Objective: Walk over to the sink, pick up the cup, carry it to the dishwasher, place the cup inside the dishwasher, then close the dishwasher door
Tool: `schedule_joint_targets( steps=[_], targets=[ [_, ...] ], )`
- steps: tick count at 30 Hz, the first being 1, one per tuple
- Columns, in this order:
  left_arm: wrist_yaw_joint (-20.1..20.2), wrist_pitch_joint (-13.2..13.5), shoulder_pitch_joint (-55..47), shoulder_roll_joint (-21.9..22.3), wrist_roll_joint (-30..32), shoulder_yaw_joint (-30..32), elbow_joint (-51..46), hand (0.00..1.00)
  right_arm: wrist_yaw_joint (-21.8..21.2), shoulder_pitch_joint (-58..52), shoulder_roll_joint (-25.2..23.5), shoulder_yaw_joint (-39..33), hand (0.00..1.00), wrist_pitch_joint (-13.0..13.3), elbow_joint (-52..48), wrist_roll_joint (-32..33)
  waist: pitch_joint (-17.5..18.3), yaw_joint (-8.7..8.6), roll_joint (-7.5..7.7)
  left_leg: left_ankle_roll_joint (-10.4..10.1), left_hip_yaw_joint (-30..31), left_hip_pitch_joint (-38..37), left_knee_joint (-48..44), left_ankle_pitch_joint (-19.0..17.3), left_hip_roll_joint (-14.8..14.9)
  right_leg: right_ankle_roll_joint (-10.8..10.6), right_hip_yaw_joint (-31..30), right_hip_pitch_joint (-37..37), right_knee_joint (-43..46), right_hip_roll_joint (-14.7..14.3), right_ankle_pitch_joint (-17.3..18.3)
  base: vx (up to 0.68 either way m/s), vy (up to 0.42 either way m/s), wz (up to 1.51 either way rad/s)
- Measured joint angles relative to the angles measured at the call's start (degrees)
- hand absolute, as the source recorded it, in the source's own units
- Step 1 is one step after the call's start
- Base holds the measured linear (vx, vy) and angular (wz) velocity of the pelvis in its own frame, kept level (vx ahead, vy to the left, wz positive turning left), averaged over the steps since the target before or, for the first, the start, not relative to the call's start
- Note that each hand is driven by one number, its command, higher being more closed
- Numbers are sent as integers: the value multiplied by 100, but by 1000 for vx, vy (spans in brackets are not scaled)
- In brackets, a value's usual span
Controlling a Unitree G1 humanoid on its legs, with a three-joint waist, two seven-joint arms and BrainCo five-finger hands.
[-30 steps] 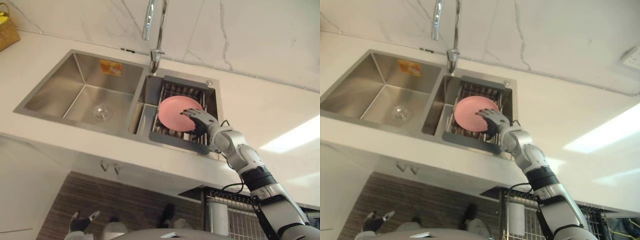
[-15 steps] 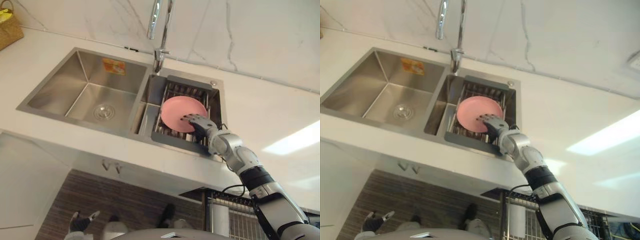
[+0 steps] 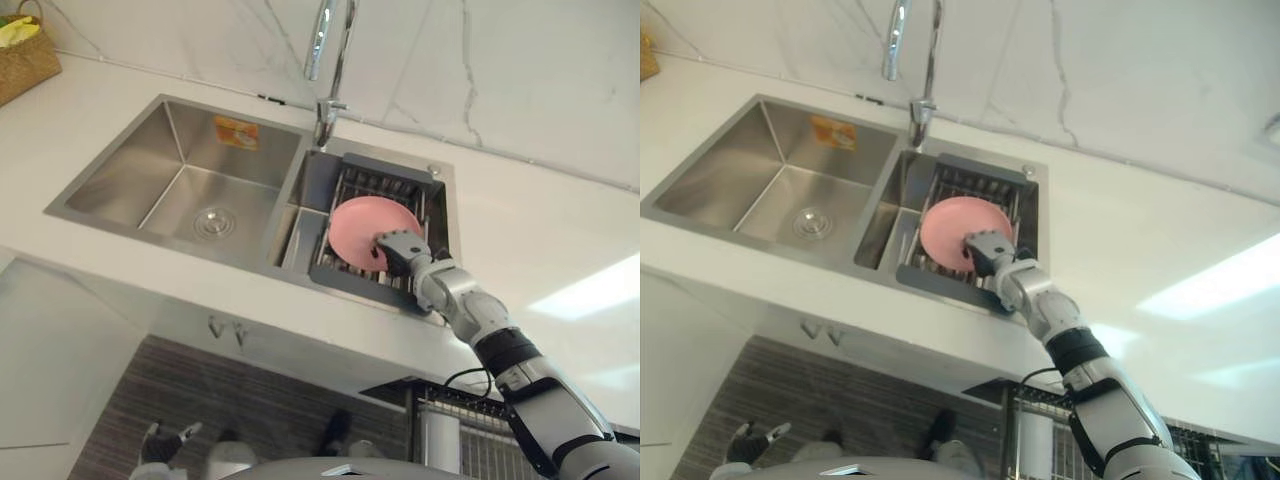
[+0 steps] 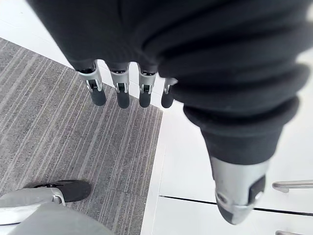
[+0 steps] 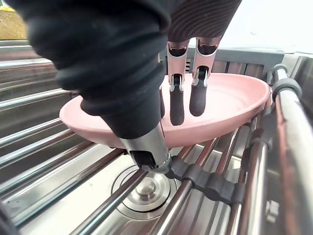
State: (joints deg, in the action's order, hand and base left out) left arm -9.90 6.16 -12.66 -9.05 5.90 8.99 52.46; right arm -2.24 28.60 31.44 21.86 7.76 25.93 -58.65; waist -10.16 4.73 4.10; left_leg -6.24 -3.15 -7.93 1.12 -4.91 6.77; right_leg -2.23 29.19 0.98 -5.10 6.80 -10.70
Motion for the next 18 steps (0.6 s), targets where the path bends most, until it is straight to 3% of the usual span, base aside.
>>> schedule_joint_targets(
  steps=[12,18],
  targets=[
    [-78,3,-12,-2,-10,-15,-1,0,889,-13,-7,-22,100,-246,122,-31,21,-27,32,-1,3,-24,-1,6,-4,1,0,26,0,2,-1,0,0,0],
    [-113,32,-61,-1,-9,-12,-2,0,1299,-136,-5,-533,100,-361,-228,-23,21,-77,31,-1,-5,-49,-2,5,-2,1,-8,45,0,1,-1,0,0,0]
  ],
)
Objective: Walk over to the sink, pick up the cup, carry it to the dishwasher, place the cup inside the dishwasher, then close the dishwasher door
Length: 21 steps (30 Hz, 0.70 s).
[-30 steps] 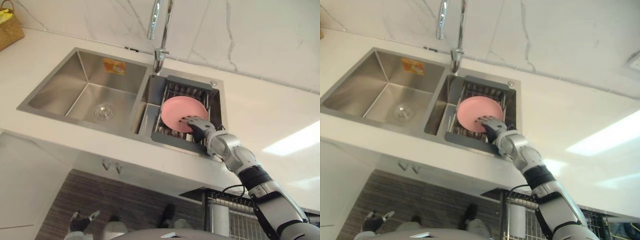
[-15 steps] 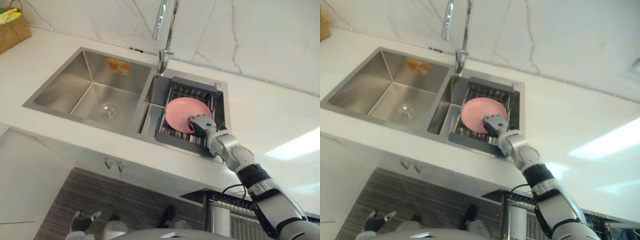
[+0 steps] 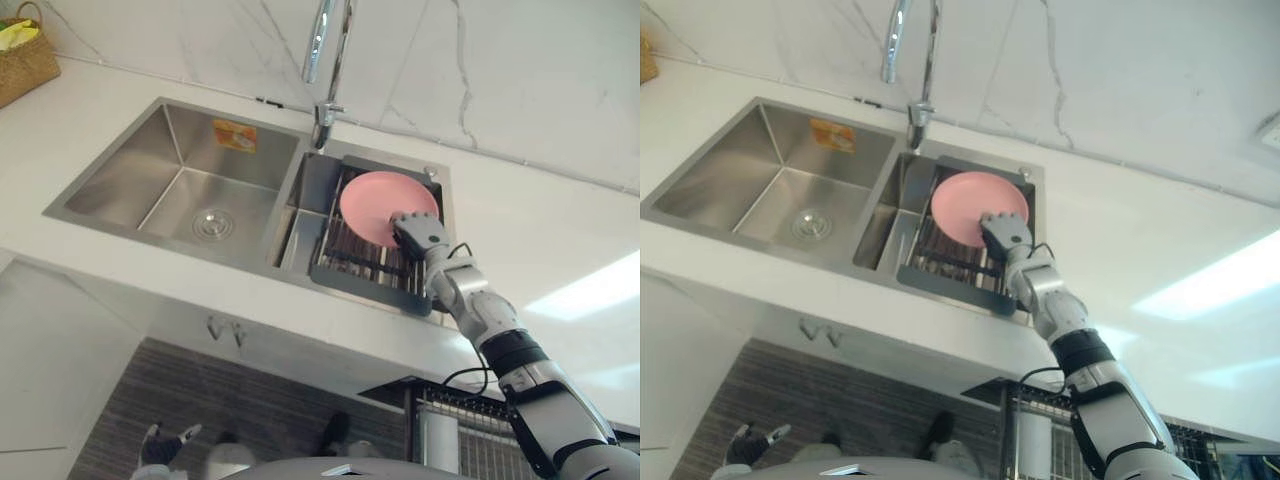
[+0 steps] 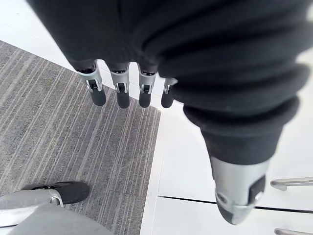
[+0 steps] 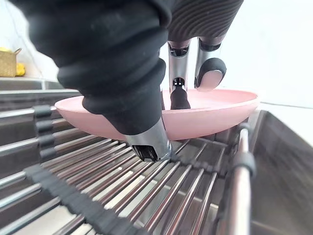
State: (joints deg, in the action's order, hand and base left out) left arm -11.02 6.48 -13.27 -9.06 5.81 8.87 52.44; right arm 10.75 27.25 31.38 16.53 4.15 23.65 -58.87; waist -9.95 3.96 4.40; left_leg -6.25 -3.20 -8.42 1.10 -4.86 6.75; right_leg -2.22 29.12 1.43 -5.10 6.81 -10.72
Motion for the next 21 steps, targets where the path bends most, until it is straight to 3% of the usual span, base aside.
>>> schedule_joint_targets(
  steps=[10,17,19,21],
  targets=[
    [-30,55,-104,1,-1,-5,2,0,249,-239,0,-123,100,-64,-323,13,19,-116,-36,-4,-39,-54,2,-6,21,0,-33,52,-1,-14,1,0,0,0],
    [-79,104,-110,2,6,-10,3,0,257,-415,9,-480,100,-54,-720,289,87,-156,-160,-1,-60,-59,2,-14,24,2,-52,50,0,-25,0,0,1,-1],
    [-106,115,-198,8,84,-2,3,0,286,-481,11,-655,100,-58,-877,473,106,-163,-196,2,-177,-131,-15,-46,23,15,-260,1,0,-82,-11,12,23,-35],
    [-125,147,-335,32,106,11,10,0,426,-478,32,-661,100,-35,-1035,573,137,-144,-219,22,-144,-102,-381,-300,0,24,-833,-147,-1,-159,-42,28,51,-100]
  ],
)
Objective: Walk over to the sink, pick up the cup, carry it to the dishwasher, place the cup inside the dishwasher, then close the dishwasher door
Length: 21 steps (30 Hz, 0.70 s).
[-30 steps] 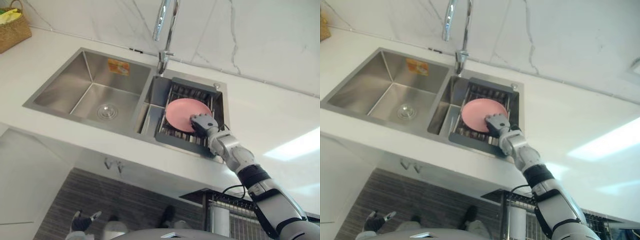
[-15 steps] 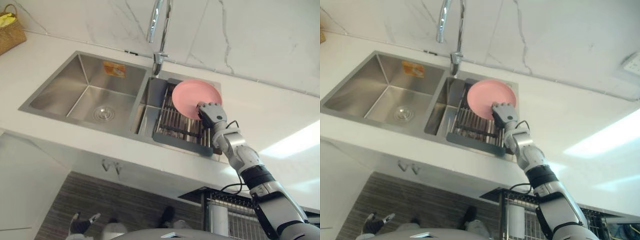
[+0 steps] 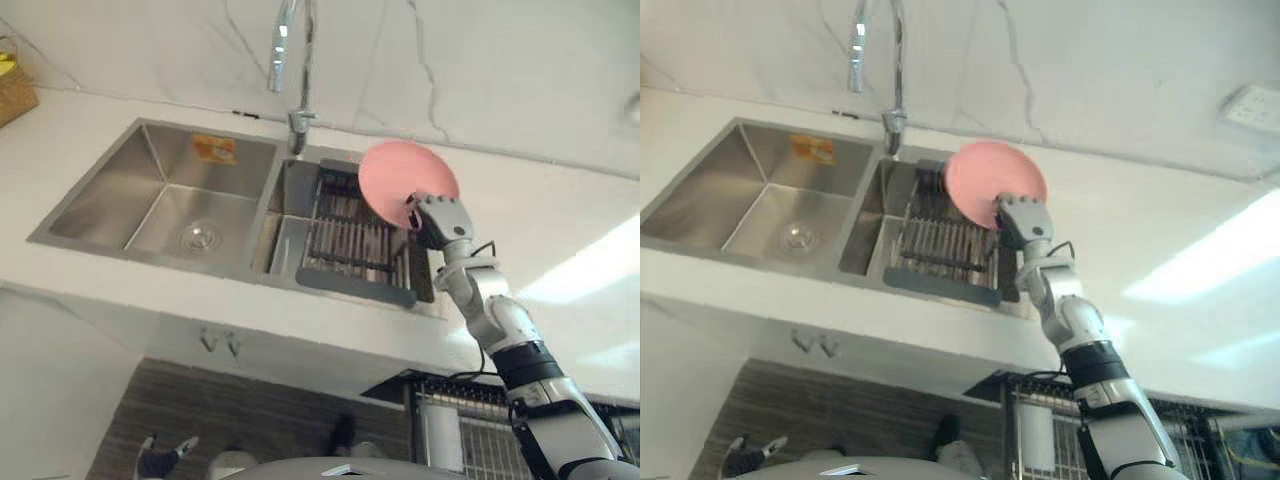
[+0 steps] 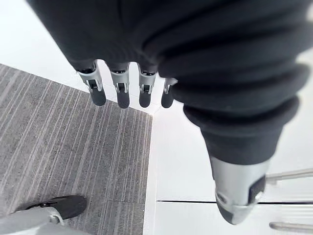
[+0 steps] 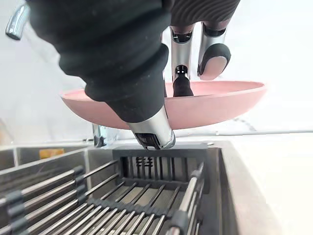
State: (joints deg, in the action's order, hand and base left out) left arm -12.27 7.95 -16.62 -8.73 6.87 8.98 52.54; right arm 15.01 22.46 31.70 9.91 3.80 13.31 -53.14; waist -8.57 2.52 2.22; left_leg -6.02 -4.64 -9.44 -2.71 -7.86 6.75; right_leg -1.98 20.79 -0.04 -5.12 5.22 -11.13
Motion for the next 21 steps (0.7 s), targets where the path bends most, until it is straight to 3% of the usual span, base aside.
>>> schedule_joint_targets(
  steps=[1,3,4,6,8,10,11,12,13,14,15,17,19,20,21],
  targets=[
    [-12,23,-51,60,0,9,0,0,42,77,19,19,100,41,-99,12,7,103,-15,47,262,99,-345,-190,-40,25,-419,-150,1,-62,-69,36,41,-137],
    [-25,27,-135,230,-14,2,1,0,51,256,63,70,100,229,-231,171,70,131,-128,80,416,140,-634,-540,-76,11,-1018,-388,0,-169,-143,-52,50,-168],
    [-22,26,-165,329,-9,-7,9,0,52,247,119,64,100,229,-393,231,120,64,-223,130,351,120,-708,-799,-83,-19,-1295,-497,0,-254,-211,-79,64,-147],
    [29,10,-53,309,-2,-38,34,0,53,124,170,44,100,191,-483,383,116,-91,-202,213,124,30,-851,-924,-178,-87,-1582,-507,0,-249,-281,-67,98,-84],
    [114,8,89,292,2,-86,-12,0,55,-120,288,-103,100,123,-633,403,121,-135,-193,315,106,37,-1183,-1117,-294,-100,-1896,-555,42,-258,-412,-98,165,-92],
    [241,-13,169,284,0,-192,-21,0,66,-271,276,-382,100,94,-802,447,106,-131,-210,419,74,186,-1668,-1435,-379,-49,-2250,-684,46,-360,-561,-117,141,-120],
    [276,-51,163,281,3,-240,-20,0,69,-352,274,-498,100,90,-836,445,100,-128,-225,464,-25,222,-1955,-1645,-388,130,-2333,-736,45,-448,-556,-191,140,-138],
    [283,-136,146,278,-7,-239,-15,0,71,-421,250,-564,100,105,-836,444,59,-73,-166,546,-250,151,-1998,-1649,-378,756,-1965,-770,46,-455,-180,-200,149,-153],
    [286,-183,135,277,-8,-235,-9,0,70,-420,236,-563,100,111,-836,442,47,-43,-251,666,-315,79,-1868,-1548,-340,1105,-1589,-780,69,-458,197,-193,118,-171],
    [296,-214,126,280,-64,-228,-17,0,87,-342,247,-571,100,173,-872,434,11,20,-413,730,-599,-46,-1552,-1464,-217,992,-757,-1085,668,-309,803,-168,97,-153],
    [296,-217,128,291,-111,-215,-4,0,154,-296,247,-571,100,241,-872,432,32,34,-340,744,-889,-89,-1421,-1406,-213,1064,-316,-1412,1646,-24,912,-154,74,-143],
    [283,-229,88,248,-116,-175,31,0,256,-292,234,-575,100,297,-866,435,27,43,-360,766,-1222,-220,-1252,-1324,-200,993,355,-1357,3193,439,1464,-105,64,-96],
    [263,-248,59,203,-183,-178,35,0,264,-115,205,-568,100,453,-772,432,75,104,-289,768,-1625,-268,-1180,-1276,-180,778,744,-725,3794,783,2159,-31,33,-97],
    [259,-272,61,199,-226,-172,34,0,263,-76,185,-566,100,482,-761,432,106,124,-245,760,-1735,-237,-1221,-1271,-181,770,822,-577,3810,863,2195,77,-32,-108],
    [255,-341,93,166,-287,-132,36,0,255,40,88,-558,100,554,-727,432,149,230,-172,722,-1921,-124,-1278,-1250,-177,561,941,-391,3513,879,2229,88,-87,-112]
  ],
)
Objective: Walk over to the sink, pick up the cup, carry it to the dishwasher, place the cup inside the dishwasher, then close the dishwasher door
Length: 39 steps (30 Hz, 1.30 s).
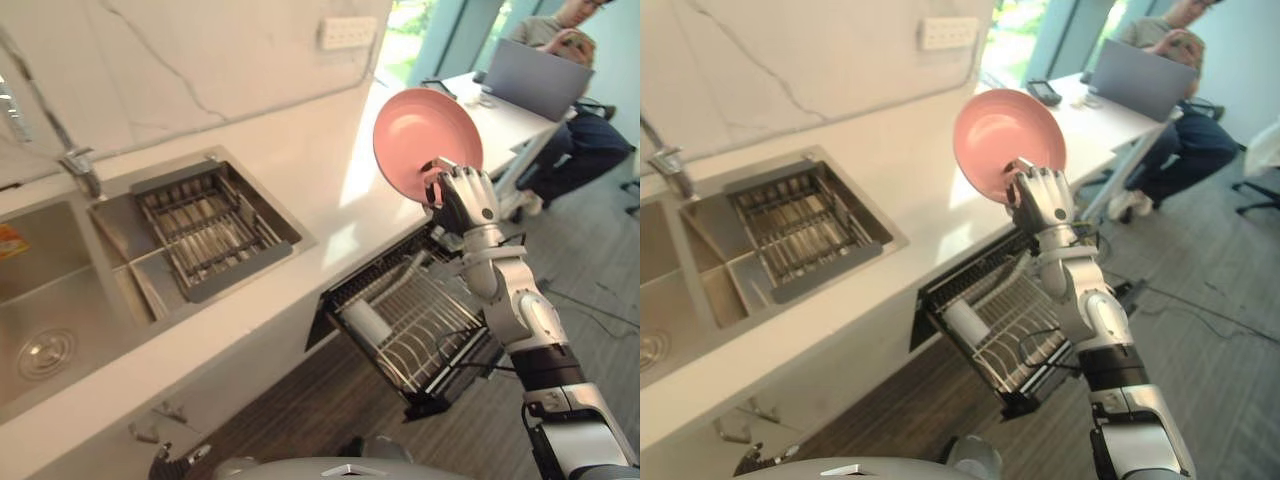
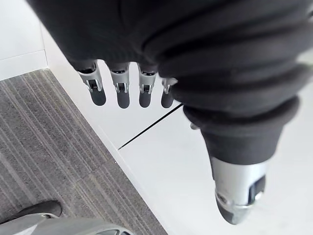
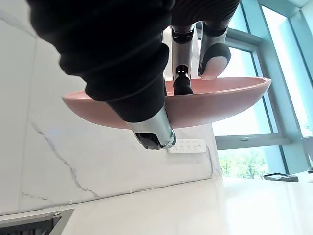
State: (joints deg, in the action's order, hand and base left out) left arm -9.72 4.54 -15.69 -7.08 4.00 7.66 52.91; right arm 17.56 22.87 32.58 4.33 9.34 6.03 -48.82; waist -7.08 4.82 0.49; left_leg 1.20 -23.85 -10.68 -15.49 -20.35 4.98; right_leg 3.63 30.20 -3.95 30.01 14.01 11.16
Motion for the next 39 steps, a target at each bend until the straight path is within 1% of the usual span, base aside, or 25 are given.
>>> schedule_joint_targets(
  steps=[1,2,3,4,5,6,7,10,13,16,17,19,21,23,24,26,28,32,35,36,37,39],
  targets=[
    [3,-61,76,43,-64,26,22,0,-5,69,-68,13,100,57,27,-2,23,53,33,-56,7,87,-34,82,12,-7,82,0,-380,-171,-110,60,-107,-129],
    [5,-99,71,109,-139,31,65,0,-9,68,-71,69,100,78,43,-5,35,89,-35,-66,33,120,-12,229,53,-57,2,81,-819,-378,-324,37,-128,-111],
    [14,-116,103,158,-166,68,60,0,-36,40,-86,131,100,78,73,-7,28,76,-32,-28,50,248,-297,425,62,-145,-86,308,-1476,-525,-638,16,-105,-88],
    [17,-113,136,155,-165,98,50,0,-84,24,-137,122,100,50,102,-5,-40,76,116,-85,80,428,-416,313,26,-324,-234,465,-1847,-493,-788,-27,-108,-66],
    [29,-110,165,165,-154,107,53,0,-132,25,-142,88,100,30,136,-2,-11,58,55,-122,264,361,336,442,-54,-512,-287,602,-2132,-540,-911,-92,-104,-54],
    [51,-104,181,172,-138,117,48,0,-224,-54,-112,4,100,22,100,12,-26,54,76,-233,321,233,782,953,-54,-698,-361,727,-2415,-626,-992,-71,-80,-37],
    [47,-100,165,146,-138,122,51,0,-279,-185,-105,-45,100,27,63,13,17,53,21,-242,352,270,779,970,-51,-737,-362,794,-2543,-634,-1038,-41,-68,-17],
    [50,-101,166,89,-88,119,56,0,-512,-483,-107,-118,100,15,-102,20,1,-2,97,-254,460,372,746,977,-41,-757,-243,787,-2714,-675,-1105,0,-43,13],
    [48,-97,183,203,44,115,46,0,-647,-502,-110,-128,100,-63,-92,141,-115,5,83,-259,558,577,581,978,0,-726,-133,780,-2845,-714,-1192,-35,-44,20],
    [7,-79,301,213,51,108,42,0,-650,-455,-110,-221,100,-188,-56,240,-352,57,66,-260,679,951,392,977,32,-676,-72,549,-2872,-738,-1269,-118,-35,15],
    [5,-70,335,218,-3,108,41,0,-648,-418,-110,-248,100,-243,-48,253,-487,84,49,-257,687,1103,300,979,42,-648,-60,438,-2871,-736,-1314,-150,-12,3],
    [-1,-39,367,220,-59,110,41,0,-632,-408,-110,-259,100,-345,18,399,-675,80,13,-241,741,1289,187,988,44,-632,-24,325,-2870,-722,-1368,-110,-1,10],
    [-4,44,398,214,-122,106,-2,0,-606,-389,-110,-267,100,-444,297,476,-851,60,-13,-201,826,1488,92,1012,28,-621,35,200,-2838,-693,-1395,-113,18,18],
    [-5,89,487,215,-226,94,-2,0,-571,-169,-108,-267,100,-527,667,644,-1066,62,-69,-143,833,1685,45,1056,8,-598,37,-10,-2753,-645,-1430,-134,28,5],
    [-5,111,558,215,-285,80,-6,0,-494,-7,-104,-269,100,-596,849,727,-1192,36,-104,-119,844,1798,38,1096,-19,-585,39,-129,-2710,-612,-1456,-132,32,3],
    [-4,148,642,213,-399,51,-36,0,-414,193,-103,-271,100,-641,1038,870,-1371,9,-159,-81,847,1926,18,1142,-49,-570,39,-257,-2677,-570,-1499,-101,30,4],
    [4,216,798,192,-573,-37,-62,0,-274,416,-86,-273,100,-733,1232,1033,-1612,-1,-263,-29,853,2131,-42,1185,-82,-558,40,-440,-2660,-522,-1568,-87,37,4],
    [14,240,935,155,-742,-180,-180,0,-196,722,-49,-267,100,-826,1563,1250,-1775,-12,-345,42,898,2473,-34,1289,-169,-543,42,-770,-2661,-458,-1668,-70,33,6],
    [40,270,986,154,-936,-391,-237,0,-211,1226,55,-205,100,-830,2212,1488,-1850,-3,-450,99,899,2733,-13,1374,-246,-536,27,-1025,-2679,-396,-1776,-60,52,3],
    [66,270,1046,154,-1030,-462,-233,0,-233,1436,183,-104,100,-830,2440,1571,-1891,12,-515,122,897,2813,9,1405,-280,-536,22,-1114,-2700,-371,-1824,-61,64,2],
    [68,267,1084,153,-1099,-498,-232,0,-272,1552,253,-48,100,-828,2540,1609,-1915,23,-545,129,895,2857,31,1441,-305,-534,14,-1168,-2702,-348,-1846,-66,65,5],
    [139,233,1201,151,-1292,-634,-229,0,-497,2023,474,175,100,-822,2934,1813,-1973,57,-661,176,895,3024,126,1545,-382,-524,0,-1350,-2800,-331,-1976,-79,54,2]
  ],
)
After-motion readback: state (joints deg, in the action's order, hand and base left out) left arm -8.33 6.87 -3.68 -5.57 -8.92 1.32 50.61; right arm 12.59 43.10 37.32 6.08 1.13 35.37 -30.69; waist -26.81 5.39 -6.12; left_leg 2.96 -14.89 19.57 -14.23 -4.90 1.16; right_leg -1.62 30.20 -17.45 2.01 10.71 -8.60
